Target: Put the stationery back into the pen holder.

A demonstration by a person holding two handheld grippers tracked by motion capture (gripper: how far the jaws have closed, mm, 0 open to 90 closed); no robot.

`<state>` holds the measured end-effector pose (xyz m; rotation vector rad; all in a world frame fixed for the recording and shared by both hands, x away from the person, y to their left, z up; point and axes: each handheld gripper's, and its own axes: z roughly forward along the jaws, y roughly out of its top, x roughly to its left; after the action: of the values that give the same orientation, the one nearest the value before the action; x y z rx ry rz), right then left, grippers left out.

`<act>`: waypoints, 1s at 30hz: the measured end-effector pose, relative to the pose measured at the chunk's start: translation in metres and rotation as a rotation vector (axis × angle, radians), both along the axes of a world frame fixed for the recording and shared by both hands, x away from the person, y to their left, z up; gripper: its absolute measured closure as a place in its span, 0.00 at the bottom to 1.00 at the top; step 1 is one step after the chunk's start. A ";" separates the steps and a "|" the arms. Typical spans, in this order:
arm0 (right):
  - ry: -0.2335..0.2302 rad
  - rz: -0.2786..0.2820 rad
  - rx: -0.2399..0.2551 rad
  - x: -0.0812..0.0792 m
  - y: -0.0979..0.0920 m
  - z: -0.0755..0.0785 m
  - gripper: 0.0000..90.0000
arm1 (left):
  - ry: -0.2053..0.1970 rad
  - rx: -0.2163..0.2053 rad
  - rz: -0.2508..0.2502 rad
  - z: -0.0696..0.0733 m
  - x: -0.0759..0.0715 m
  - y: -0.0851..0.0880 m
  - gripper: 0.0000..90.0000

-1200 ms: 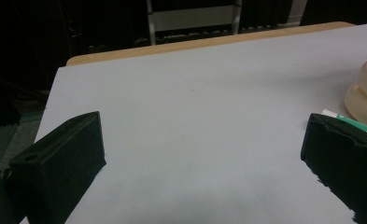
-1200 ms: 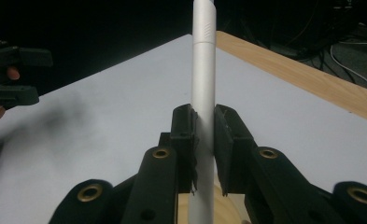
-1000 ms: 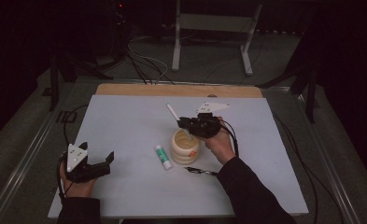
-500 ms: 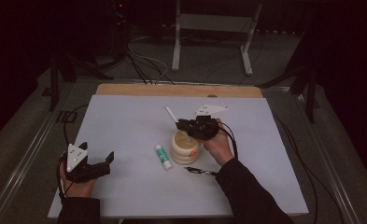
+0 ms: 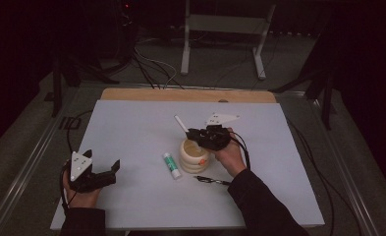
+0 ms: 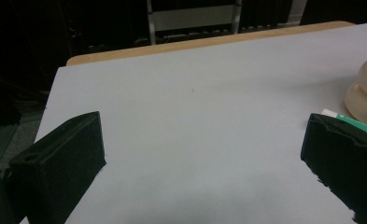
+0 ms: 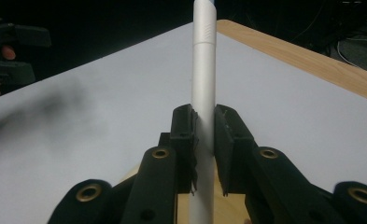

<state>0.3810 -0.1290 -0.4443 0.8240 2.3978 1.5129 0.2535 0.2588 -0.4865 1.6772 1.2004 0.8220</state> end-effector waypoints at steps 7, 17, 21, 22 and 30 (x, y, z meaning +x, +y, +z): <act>0.004 -0.002 -0.001 -0.001 -0.001 -0.005 0.87 | 0.001 0.001 0.000 0.000 0.000 0.000 0.00; -0.011 0.006 0.010 -0.004 -0.003 -0.009 0.73 | -0.001 -0.002 0.002 0.000 0.000 0.000 0.00; -0.038 -0.026 0.079 -0.006 -0.009 -0.004 0.32 | 0.000 -0.002 0.002 0.000 0.000 0.000 0.00; -0.036 -0.034 0.079 -0.006 -0.009 -0.003 0.24 | 0.000 -0.001 0.000 0.000 0.000 0.000 0.00; -0.020 -0.067 0.029 -0.005 -0.010 -0.002 0.09 | 0.001 0.001 0.000 0.000 0.000 0.000 0.00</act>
<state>0.3761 -0.1392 -0.4462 0.8819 2.3159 1.5267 0.2536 0.2586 -0.4865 1.6789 1.2011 0.8219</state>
